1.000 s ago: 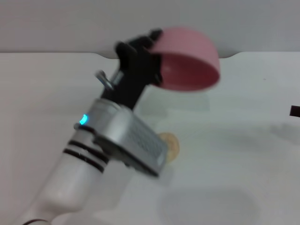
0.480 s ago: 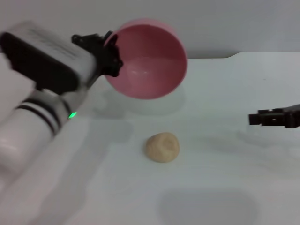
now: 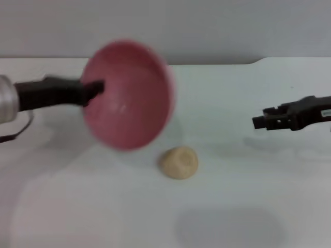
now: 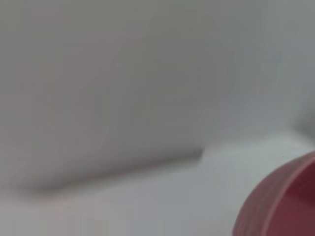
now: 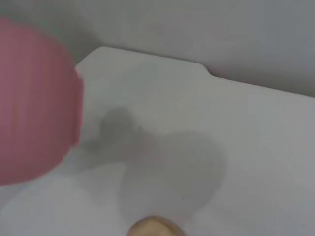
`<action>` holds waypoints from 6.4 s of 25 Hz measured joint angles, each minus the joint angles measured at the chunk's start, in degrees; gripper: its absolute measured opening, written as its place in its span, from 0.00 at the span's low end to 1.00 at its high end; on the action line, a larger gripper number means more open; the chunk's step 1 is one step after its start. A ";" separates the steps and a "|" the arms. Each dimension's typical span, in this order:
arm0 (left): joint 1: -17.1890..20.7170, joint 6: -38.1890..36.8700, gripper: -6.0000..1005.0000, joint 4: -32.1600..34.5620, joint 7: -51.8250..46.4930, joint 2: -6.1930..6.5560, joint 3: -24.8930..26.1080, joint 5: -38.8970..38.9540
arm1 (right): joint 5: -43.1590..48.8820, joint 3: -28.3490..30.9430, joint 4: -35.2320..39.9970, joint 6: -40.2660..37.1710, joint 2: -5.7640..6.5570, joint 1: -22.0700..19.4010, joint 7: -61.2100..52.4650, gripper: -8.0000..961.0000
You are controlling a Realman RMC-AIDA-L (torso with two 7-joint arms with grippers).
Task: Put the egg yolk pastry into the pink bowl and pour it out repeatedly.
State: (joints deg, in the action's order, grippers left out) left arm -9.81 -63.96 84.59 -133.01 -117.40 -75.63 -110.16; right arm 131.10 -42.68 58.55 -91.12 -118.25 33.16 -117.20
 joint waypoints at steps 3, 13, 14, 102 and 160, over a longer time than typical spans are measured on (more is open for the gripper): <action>-5.09 -12.35 0.01 -0.44 -10.35 -0.12 6.84 -13.02 | -0.25 -2.97 -0.76 2.10 -0.18 0.46 2.66 0.55; -8.08 -23.98 0.01 1.78 -16.70 -0.28 9.28 -24.94 | -10.35 -18.56 -16.27 18.04 -0.57 5.55 16.16 0.56; -8.30 -24.41 0.01 2.23 -17.65 -0.28 9.25 -26.12 | -10.37 -19.85 -18.41 19.83 -0.58 6.76 16.41 0.56; -23.34 10.66 0.01 -18.06 -15.30 -0.81 -13.39 -20.56 | -14.22 -0.95 3.51 12.94 -0.36 -9.66 7.67 0.51; -24.45 -16.39 0.00 -20.32 -14.85 1.54 7.70 -25.60 | -10.72 -8.18 -4.58 13.88 -0.22 -4.83 9.55 0.53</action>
State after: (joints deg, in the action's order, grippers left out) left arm -34.27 -80.35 64.27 -147.86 -115.86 -67.93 -135.76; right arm 120.38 -50.86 53.97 -77.24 -118.48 28.33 -107.65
